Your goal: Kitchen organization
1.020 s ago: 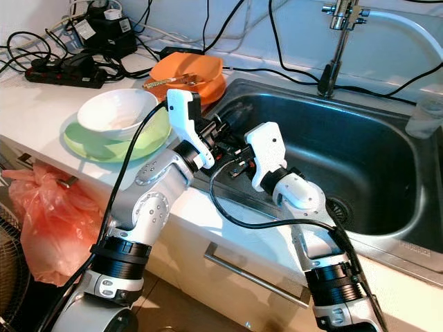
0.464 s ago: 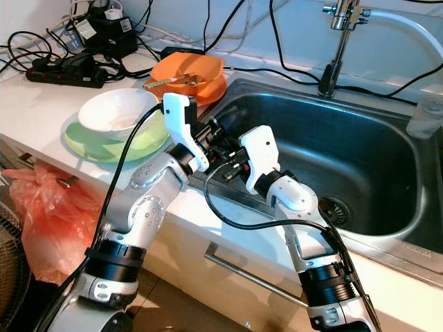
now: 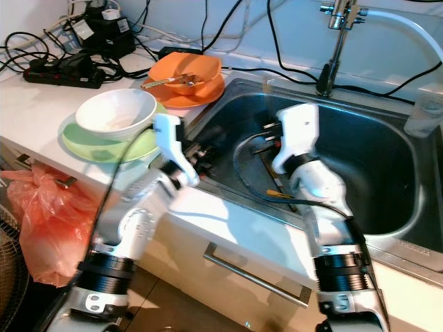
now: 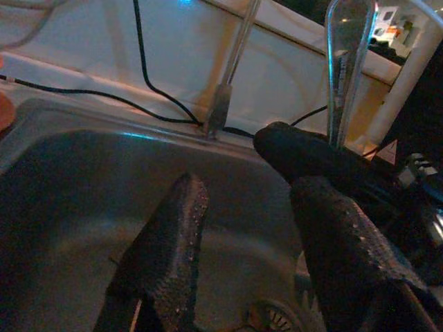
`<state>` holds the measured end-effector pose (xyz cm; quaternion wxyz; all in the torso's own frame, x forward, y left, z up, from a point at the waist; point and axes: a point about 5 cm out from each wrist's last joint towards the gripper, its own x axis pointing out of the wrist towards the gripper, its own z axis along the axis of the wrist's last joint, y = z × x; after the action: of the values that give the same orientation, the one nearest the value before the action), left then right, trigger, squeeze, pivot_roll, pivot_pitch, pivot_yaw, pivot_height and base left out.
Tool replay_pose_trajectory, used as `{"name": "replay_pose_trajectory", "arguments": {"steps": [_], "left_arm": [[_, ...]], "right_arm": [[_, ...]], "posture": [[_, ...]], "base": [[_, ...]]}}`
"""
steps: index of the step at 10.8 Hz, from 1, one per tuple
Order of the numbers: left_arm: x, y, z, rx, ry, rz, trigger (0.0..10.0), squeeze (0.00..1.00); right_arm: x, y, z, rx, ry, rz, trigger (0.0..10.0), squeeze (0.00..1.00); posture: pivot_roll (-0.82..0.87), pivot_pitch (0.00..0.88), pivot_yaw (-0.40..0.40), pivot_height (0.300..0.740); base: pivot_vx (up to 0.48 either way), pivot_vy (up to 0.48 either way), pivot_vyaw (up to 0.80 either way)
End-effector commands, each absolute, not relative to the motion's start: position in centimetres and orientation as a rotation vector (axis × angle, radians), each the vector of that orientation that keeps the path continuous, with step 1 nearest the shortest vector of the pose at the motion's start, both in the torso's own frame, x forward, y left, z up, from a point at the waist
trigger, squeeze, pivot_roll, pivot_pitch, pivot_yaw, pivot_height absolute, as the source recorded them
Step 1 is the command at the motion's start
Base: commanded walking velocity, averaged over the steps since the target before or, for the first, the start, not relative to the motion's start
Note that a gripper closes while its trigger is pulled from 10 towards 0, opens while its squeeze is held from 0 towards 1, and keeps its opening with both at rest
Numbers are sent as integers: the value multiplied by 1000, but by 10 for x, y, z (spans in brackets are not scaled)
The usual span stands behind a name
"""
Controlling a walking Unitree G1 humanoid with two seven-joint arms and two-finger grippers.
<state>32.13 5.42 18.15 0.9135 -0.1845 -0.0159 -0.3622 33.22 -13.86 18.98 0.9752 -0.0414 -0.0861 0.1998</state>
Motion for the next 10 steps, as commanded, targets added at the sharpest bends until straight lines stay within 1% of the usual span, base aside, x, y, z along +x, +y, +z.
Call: {"name": "replay_pose_trajectory", "arguments": {"steps": [1,5,8,10], "left_arm": [[322,58,191,-376,-62,-757,10000,1000],[317,71,182,-329,-17,-810,10000,1000],[307,82,170,-243,28,-924,10000,1000],[299,86,162,-217,66,-997,10000,1000]], "right_arm": [[334,-138,194,-79,-197,397,0,0],[335,-141,194,-83,-199,386,0,0],[335,-142,193,-84,-197,382,0,0],[336,-143,188,-98,-169,373,0,0]], "posture": [[-35,0,48,740],[-32,0,48,740],[-27,0,46,740],[-26,0,46,740]], "base": [[0,0,0],[0,0,0],[0,0,0],[0,0,0]]}}
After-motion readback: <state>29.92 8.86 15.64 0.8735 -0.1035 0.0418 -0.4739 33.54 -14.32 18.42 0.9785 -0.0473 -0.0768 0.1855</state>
